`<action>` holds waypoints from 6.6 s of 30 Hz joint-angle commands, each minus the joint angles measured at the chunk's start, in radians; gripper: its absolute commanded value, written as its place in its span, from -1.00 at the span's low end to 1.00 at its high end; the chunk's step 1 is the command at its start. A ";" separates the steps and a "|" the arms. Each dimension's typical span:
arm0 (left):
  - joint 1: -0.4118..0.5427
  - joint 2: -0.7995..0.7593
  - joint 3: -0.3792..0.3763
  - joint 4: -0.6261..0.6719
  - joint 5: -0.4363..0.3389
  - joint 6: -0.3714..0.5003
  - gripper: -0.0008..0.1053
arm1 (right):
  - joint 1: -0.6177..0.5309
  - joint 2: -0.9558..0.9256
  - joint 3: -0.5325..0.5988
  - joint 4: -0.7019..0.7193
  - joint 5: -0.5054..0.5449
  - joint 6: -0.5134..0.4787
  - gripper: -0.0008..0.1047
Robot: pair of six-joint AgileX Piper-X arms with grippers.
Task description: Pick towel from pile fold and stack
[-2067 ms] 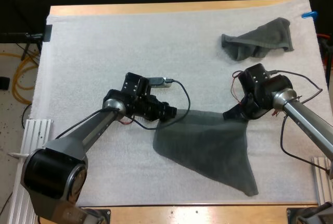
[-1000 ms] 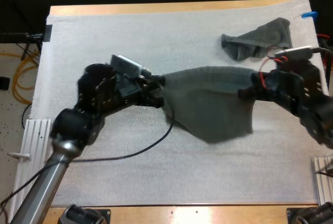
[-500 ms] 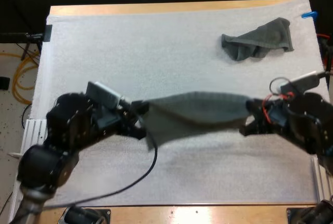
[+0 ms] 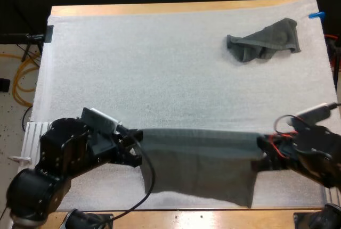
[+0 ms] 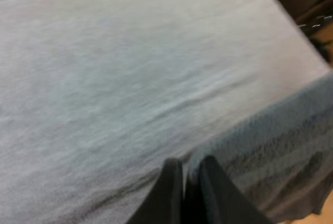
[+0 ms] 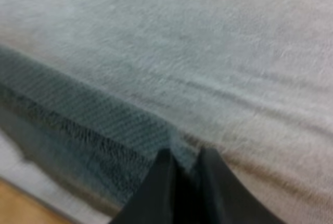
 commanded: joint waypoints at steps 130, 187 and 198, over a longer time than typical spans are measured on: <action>0.141 -0.224 0.233 0.099 -0.262 0.149 -0.05 | -0.426 0.186 0.658 -0.564 -0.540 0.368 0.21; 0.141 0.627 0.411 -0.334 0.238 -0.003 0.33 | -0.426 0.509 0.658 -0.802 -0.728 0.322 -0.99; 0.141 0.724 0.413 -0.338 0.348 0.008 0.15 | -0.426 0.509 0.658 -0.802 -0.733 0.322 -0.99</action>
